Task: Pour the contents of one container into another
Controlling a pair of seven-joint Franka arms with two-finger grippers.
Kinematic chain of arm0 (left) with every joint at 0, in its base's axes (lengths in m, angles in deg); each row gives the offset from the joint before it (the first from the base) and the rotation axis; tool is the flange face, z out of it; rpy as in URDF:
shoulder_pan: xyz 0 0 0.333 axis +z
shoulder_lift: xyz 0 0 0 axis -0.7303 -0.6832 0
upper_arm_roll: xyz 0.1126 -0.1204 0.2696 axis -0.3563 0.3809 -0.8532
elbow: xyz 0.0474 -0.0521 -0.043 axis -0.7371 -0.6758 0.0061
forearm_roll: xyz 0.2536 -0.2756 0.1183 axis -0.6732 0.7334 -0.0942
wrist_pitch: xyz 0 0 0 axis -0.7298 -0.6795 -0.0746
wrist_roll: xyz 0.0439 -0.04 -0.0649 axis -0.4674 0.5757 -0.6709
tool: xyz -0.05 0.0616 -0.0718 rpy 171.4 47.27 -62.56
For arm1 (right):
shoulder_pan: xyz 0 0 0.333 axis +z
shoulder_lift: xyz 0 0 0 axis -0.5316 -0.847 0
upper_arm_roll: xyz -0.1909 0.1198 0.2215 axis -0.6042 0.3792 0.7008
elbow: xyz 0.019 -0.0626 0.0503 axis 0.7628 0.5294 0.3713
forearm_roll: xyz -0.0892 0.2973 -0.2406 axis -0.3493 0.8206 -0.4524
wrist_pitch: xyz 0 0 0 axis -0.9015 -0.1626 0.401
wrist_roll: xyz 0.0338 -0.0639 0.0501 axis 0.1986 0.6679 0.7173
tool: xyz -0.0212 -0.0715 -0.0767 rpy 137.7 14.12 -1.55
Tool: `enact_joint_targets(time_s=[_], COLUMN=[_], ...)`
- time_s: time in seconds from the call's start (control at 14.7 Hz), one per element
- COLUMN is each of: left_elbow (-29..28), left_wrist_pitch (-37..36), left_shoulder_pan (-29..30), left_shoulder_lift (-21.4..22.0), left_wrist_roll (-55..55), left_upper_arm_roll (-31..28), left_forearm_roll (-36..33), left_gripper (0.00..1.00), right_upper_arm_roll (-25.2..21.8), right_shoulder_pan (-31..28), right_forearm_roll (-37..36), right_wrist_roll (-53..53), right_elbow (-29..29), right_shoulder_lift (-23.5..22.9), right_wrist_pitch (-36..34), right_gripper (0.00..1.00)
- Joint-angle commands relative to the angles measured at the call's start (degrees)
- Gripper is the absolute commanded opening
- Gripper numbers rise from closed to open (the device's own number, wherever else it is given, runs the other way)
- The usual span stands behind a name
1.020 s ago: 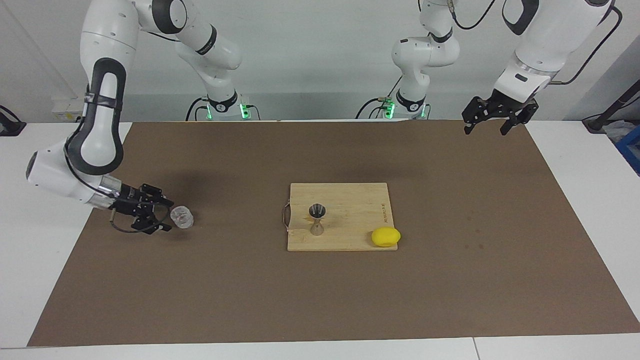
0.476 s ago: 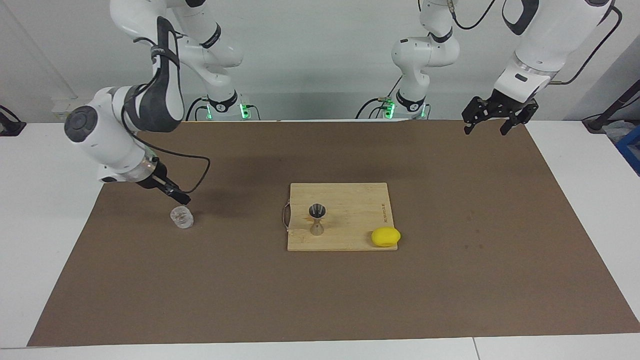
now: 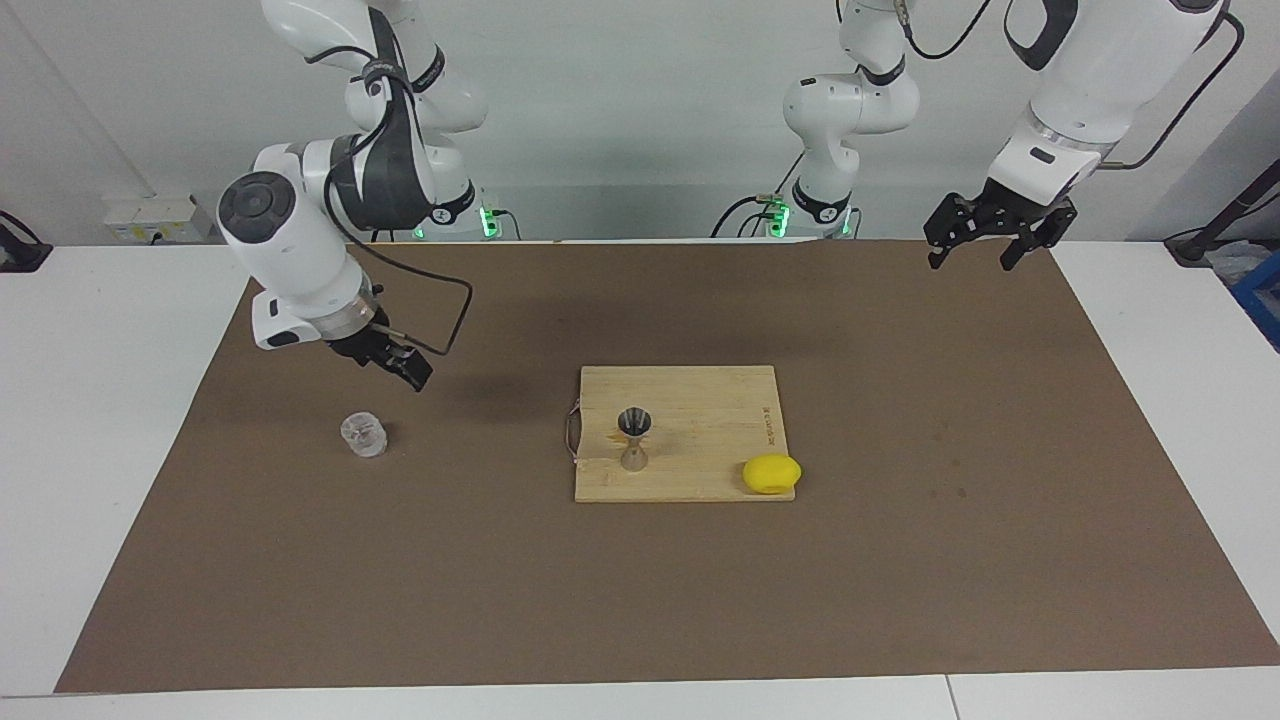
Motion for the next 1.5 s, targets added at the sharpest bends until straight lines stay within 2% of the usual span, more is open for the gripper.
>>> enact_joint_targets(time_s=[0.0, 0.2, 0.41, 0.61, 0.88, 1.43], left_elbow=[-0.63, -0.63, -0.63, -0.63, -0.63, -0.63], left_wrist_pitch=[-0.52, -0.52, -0.52, -0.52, -0.52, -0.52], left_shoulder_pan=[-0.30, -0.30, -0.30, -0.30, -0.30, -0.30], left_shoulder_lift=[1.16, 1.16, 1.16, 1.16, 1.16, 1.16], left_wrist_roll=[0.22, 0.22, 0.31, 0.22, 0.22, 0.22], left_upper_arm_roll=[-0.22, -0.22, -0.22, -0.22, -0.22, -0.22], left_forearm_roll=[-0.80, -0.80, -0.80, -0.80, -0.80, -0.80], left_gripper=[1.00, 1.00, 1.00, 1.00, 1.00, 1.00], right_upper_arm_roll=[0.15, 0.24, 0.59, 0.59, 0.42, 0.06], right_shoulder_pan=[0.59, 2.00, 2.17, 2.17, 1.38, 1.21], right_forearm_roll=[-2.91, -4.85, -4.86, -4.42, -2.66, -0.72], right_wrist_roll=[3.11, 4.52, 6.71, 10.41, 11.99, 14.96], right_elbow=[-2.82, -7.12, -6.52, -6.69, -6.70, -6.52], right_shoulder_lift=[0.55, 1.16, 5.02, 5.56, 6.17, 6.18], right_wrist_pitch=[-0.30, -5.03, -7.94, -10.93, -12.70, -11.56], right_gripper=[1.00, 1.00, 1.00, 1.00, 1.00, 1.00])
